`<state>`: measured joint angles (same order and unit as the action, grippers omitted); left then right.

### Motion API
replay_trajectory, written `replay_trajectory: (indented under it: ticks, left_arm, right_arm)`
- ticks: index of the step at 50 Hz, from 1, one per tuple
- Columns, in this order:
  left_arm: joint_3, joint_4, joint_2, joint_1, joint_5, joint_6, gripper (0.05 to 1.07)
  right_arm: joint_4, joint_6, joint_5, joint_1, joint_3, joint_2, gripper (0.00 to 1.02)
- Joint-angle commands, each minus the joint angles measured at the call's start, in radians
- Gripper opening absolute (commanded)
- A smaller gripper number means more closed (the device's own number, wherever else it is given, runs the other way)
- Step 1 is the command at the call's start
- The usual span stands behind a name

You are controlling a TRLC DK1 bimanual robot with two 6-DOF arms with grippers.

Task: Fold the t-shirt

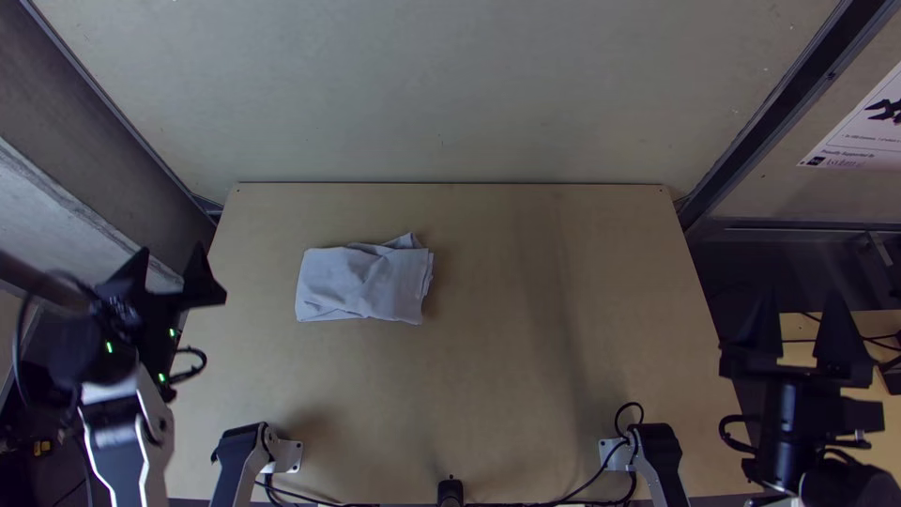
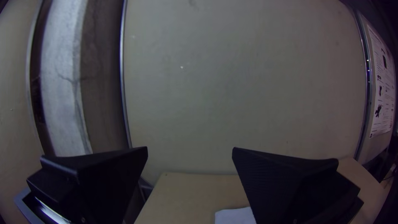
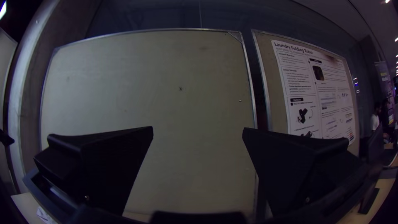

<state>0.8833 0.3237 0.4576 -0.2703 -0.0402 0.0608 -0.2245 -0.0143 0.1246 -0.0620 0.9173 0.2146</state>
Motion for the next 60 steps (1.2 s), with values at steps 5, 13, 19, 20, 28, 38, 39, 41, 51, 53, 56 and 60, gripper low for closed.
replay_trajectory:
  ticks: [5,13,19,20,28,38,39,41,51,53,56,60]
  left_arm:
    - [-0.234,-0.103,-0.274,-0.004,-0.009,-0.015,1.03]
    - [-0.366,-0.11,-0.451,0.017,-0.021,-0.039,1.03]
    - [-0.417,-0.117,-0.461,0.017,-0.021,-0.05,1.02]
    - [-0.426,-0.115,-0.461,0.016,-0.018,-0.042,1.02]
    - [-0.524,-0.199,-0.464,0.006,-0.006,-0.029,1.03]
    - [-0.739,-0.402,-0.464,0.006,-0.006,0.004,1.03]
    - [-0.765,-0.423,-0.464,0.006,-0.006,0.013,1.03]
    - [-0.793,-0.426,-0.464,0.006,-0.006,0.016,1.03]
    - [-0.886,-0.377,-0.462,0.005,-0.006,-0.006,1.03]
    - [-0.886,-0.37,-0.462,0.005,-0.007,-0.024,1.03]
    - [-0.885,-0.357,-0.462,0.006,-0.007,-0.03,1.03]
    - [-0.882,-0.33,-0.462,0.006,-0.006,-0.027,1.03]
  right_arm:
    - [-0.016,-0.032,0.021,-0.015,-0.084,-0.106,0.99]
    - [0.001,-0.056,0.029,-0.004,-0.175,-0.208,0.99]
    - [-0.012,-0.118,0.04,0.018,-0.213,-0.216,0.99]
    - [-0.01,-0.119,0.04,0.019,-0.224,-0.216,0.99]
    - [0.017,-0.136,0.04,0.011,-0.342,-0.221,0.99]
    - [0.228,-0.148,0.038,0.008,-0.626,-0.222,0.99]
    - [0.266,-0.151,0.037,0.007,-0.655,-0.222,0.99]
    - [0.315,-0.162,0.037,0.004,-0.704,-0.222,0.99]
    - [0.444,-0.17,0.037,-0.022,-0.862,-0.222,0.99]
    - [0.444,-0.174,0.035,-0.022,-0.885,-0.221,0.99]
    - [0.441,-0.197,0.037,-0.019,-0.911,-0.222,0.99]
    - [0.381,-0.246,0.037,-0.018,-0.916,-0.222,0.99]
